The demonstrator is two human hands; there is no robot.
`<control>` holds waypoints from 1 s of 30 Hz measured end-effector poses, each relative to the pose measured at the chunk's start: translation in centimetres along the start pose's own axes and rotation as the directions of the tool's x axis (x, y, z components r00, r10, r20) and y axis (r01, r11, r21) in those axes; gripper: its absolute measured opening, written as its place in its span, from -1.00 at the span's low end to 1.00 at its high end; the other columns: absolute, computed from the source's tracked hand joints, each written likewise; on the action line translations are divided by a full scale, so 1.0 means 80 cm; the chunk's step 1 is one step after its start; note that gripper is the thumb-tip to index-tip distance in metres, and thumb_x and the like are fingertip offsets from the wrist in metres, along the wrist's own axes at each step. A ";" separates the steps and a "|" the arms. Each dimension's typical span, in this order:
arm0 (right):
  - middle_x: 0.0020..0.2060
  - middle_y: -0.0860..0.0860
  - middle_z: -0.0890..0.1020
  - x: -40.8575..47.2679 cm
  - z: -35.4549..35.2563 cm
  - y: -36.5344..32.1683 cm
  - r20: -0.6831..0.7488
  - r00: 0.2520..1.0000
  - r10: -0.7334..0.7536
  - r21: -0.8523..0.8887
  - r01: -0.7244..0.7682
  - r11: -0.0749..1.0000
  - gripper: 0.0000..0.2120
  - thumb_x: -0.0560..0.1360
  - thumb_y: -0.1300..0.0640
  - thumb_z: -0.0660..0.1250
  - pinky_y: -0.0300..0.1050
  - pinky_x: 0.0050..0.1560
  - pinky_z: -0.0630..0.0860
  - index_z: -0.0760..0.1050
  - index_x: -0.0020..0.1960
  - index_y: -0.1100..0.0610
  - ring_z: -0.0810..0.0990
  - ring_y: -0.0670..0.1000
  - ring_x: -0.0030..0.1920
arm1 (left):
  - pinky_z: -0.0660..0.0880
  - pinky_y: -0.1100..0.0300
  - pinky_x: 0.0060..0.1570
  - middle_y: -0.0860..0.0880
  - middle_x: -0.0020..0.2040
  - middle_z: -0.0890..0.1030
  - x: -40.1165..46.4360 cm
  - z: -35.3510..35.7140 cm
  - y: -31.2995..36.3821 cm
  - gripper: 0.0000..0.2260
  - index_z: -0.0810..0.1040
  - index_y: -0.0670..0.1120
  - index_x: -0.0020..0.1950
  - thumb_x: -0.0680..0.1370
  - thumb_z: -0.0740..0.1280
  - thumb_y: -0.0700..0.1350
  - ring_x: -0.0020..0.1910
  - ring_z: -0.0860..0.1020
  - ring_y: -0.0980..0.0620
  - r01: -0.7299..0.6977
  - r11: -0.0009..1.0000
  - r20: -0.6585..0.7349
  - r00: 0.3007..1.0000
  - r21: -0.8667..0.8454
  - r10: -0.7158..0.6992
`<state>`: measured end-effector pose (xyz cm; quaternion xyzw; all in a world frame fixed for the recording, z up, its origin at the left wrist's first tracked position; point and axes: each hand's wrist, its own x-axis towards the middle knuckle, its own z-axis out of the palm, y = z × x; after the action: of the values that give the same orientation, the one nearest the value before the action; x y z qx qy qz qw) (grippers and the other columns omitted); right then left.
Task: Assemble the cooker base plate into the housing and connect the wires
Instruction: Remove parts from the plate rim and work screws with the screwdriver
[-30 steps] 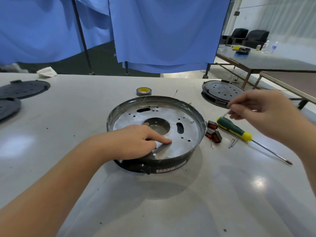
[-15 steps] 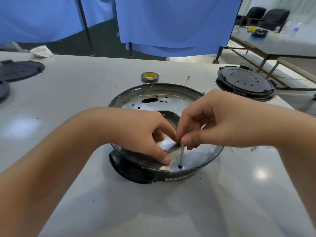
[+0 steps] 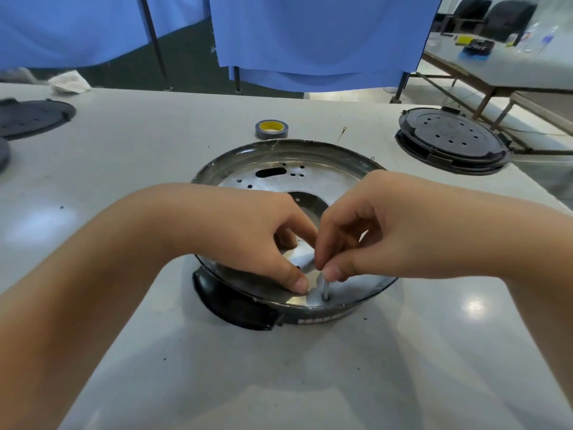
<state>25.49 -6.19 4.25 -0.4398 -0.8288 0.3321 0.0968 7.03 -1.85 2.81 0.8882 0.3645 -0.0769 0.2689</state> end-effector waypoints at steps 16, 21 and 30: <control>-0.33 -0.16 0.63 0.005 0.011 -0.002 0.062 0.987 0.151 -0.128 -0.142 0.982 -0.89 0.33 -0.12 0.50 -0.28 -0.34 0.48 0.60 -0.24 -0.16 0.53 -0.22 -0.40 | 0.40 0.29 0.05 0.28 -0.04 0.55 0.000 0.000 0.000 -0.76 0.40 0.58 -0.22 0.35 0.44 0.27 0.07 0.51 0.31 -0.009 1.000 -0.002 1.000 -0.005 0.009; -0.33 -0.22 0.63 0.003 0.015 -0.008 0.039 0.984 0.175 -0.202 -0.164 0.965 -0.86 0.35 -0.17 0.46 -0.32 -0.36 0.48 0.57 -0.31 -0.17 0.56 -0.23 -0.36 | 0.41 0.25 0.08 0.26 -0.11 0.55 0.001 0.000 -0.001 -0.78 0.42 0.53 -0.18 0.36 0.44 0.25 0.03 0.52 0.28 -0.018 1.000 0.009 1.000 -0.021 0.018; -0.33 -0.17 0.61 0.000 0.019 -0.014 0.005 0.977 0.215 -0.326 -0.201 0.924 -0.79 0.43 -0.20 0.37 -0.15 -0.23 0.55 0.54 -0.29 -0.12 0.57 -0.18 -0.32 | 0.42 0.23 0.15 0.26 -0.01 0.56 0.001 0.000 -0.002 -0.79 0.40 0.55 -0.22 0.34 0.42 0.27 0.13 0.52 0.27 -0.008 1.000 0.015 1.000 -0.004 0.009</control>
<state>24.02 -7.33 3.80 -0.5284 -0.8224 0.2089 -0.0290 6.99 -1.66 2.70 0.8886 0.3589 -0.0817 0.2737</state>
